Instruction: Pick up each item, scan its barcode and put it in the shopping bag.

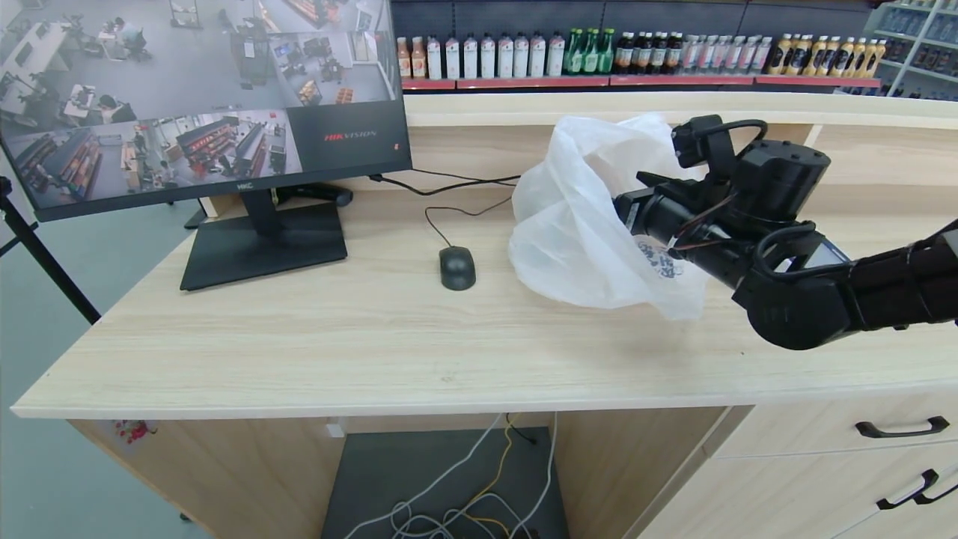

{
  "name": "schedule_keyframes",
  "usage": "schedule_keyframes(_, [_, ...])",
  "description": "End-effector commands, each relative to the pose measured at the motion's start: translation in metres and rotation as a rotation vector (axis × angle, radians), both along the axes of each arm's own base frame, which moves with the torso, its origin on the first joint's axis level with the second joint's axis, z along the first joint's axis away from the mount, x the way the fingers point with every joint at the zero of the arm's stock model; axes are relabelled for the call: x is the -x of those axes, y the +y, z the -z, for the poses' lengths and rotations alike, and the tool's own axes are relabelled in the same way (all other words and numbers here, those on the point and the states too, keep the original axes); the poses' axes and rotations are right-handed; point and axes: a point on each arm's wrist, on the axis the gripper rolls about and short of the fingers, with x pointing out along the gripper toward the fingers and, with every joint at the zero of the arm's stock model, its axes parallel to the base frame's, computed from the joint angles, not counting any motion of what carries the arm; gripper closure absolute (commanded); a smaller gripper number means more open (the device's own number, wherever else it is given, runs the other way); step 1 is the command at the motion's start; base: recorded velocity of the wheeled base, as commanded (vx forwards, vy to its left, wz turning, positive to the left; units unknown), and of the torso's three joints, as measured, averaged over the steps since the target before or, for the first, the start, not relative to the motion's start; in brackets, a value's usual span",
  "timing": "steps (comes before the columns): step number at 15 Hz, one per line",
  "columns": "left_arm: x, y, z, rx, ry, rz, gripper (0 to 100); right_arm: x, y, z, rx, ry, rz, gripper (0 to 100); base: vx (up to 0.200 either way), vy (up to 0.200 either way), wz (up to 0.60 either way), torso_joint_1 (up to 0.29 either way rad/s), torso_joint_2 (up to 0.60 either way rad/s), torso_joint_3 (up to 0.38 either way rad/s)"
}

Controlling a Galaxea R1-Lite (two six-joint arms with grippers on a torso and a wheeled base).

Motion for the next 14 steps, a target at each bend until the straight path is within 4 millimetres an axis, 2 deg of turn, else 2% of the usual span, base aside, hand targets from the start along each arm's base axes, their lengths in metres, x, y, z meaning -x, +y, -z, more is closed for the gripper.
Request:
schedule_keyframes(1, [0.0, 0.0, 0.0, 0.0, 0.0, 0.001, 0, -0.005, 0.001, 0.008, 0.009, 0.017, 0.003, 0, 0.0, 0.0, 0.0, 0.0, 0.0, 0.0])
schedule_keyframes(3, [0.0, 0.0, 0.0, 0.0, 0.0, -0.001, 0, 0.009, -0.004, -0.011, -0.003, -0.024, -0.002, 0, 0.0, 0.0, 0.0, 0.0, 0.0, 0.0])
schedule_keyframes(5, [0.0, 0.0, 0.0, 0.0, 0.0, -0.001, 0, 0.04, -0.014, -0.026, -0.008, -0.037, -0.009, 0, 0.0, 0.0, 0.0, 0.0, 0.0, 0.0])
schedule_keyframes(6, [0.0, 0.0, 0.0, 0.0, 0.0, -0.001, 0, 0.058, -0.018, -0.027, -0.002, -0.026, -0.01, 0, 0.0, 0.0, 0.0, 0.0, 0.0, 0.0])
schedule_keyframes(7, [0.0, 0.0, 0.0, 0.0, 0.0, 0.001, 0, 0.079, -0.024, -0.024, 0.016, -0.009, -0.005, 0, 0.0, 0.0, 0.0, 0.0, 0.0, 0.0])
schedule_keyframes(9, [0.0, 0.0, 0.0, 0.0, 0.0, -0.001, 0, 0.108, -0.034, -0.011, 0.031, 0.011, 0.021, 0, 0.0, 0.0, 0.0, 0.0, 0.0, 0.0])
schedule_keyframes(10, [0.0, 0.0, 0.0, 0.0, 0.0, -0.001, 0, 0.115, -0.035, -0.008, 0.026, 0.008, 0.033, 0, 0.0, 0.0, 0.0, 0.0, 0.0, 0.0])
schedule_keyframes(11, [0.0, 0.0, 0.0, 0.0, 0.0, -0.001, 0, 0.138, -0.03, -0.001, 0.005, -0.011, 0.045, 0, 0.0, 0.0, 0.0, 0.0, 0.0, 0.0])
schedule_keyframes(12, [0.0, 0.0, 0.0, 0.0, 0.0, -0.001, 0, 0.151, -0.025, 0.004, -0.014, -0.021, 0.072, 0, 0.0, 0.0, 0.0, 0.0, 0.0, 0.0])
schedule_keyframes(14, [0.0, 0.0, 0.0, 0.0, 0.0, -0.001, 0, 0.169, -0.022, 0.014, -0.039, -0.029, 0.104, 0, 0.0, 0.0, 0.0, 0.0, 0.0, 0.0])
